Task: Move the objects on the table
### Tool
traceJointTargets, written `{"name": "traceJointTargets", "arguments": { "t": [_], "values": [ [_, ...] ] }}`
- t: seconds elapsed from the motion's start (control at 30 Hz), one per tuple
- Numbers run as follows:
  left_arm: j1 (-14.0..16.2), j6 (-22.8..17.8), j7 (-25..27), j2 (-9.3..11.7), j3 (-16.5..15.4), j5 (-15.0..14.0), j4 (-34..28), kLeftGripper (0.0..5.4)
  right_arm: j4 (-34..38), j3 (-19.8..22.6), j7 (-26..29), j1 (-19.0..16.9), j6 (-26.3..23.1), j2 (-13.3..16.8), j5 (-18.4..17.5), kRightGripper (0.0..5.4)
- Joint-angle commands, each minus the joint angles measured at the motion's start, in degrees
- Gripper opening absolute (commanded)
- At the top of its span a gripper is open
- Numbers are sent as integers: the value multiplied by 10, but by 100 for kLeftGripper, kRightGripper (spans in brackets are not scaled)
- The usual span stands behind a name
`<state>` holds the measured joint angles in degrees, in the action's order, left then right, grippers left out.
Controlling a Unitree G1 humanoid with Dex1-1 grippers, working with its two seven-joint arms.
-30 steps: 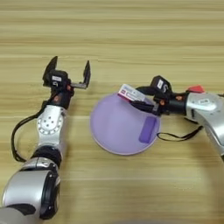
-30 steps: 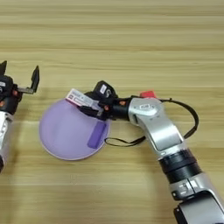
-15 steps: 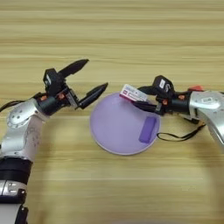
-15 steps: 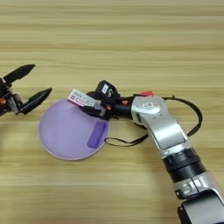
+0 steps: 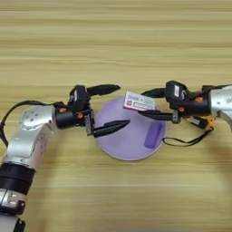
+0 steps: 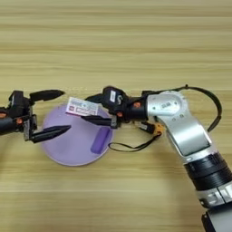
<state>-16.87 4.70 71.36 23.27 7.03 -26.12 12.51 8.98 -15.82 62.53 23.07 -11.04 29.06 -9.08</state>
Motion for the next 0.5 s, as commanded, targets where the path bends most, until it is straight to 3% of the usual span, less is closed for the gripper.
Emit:
{"name": "traceJointTargets", "arguments": {
  "t": [0.03, 0.17, 0.5],
  "values": [
    [2, -5, 3, -1, 5, 12, -9, 540, 16, -3, 13, -10, 11, 13, -11, 210],
    [3, -4, 6, -4, 6, 13, -9, 540, 19, -8, 16, -12, 12, 13, -11, 210],
    [6, -8, 13, -9, 11, 13, -18, 437, 14, -15, 15, -11, 13, 9, -9, 210]
  ]
}}
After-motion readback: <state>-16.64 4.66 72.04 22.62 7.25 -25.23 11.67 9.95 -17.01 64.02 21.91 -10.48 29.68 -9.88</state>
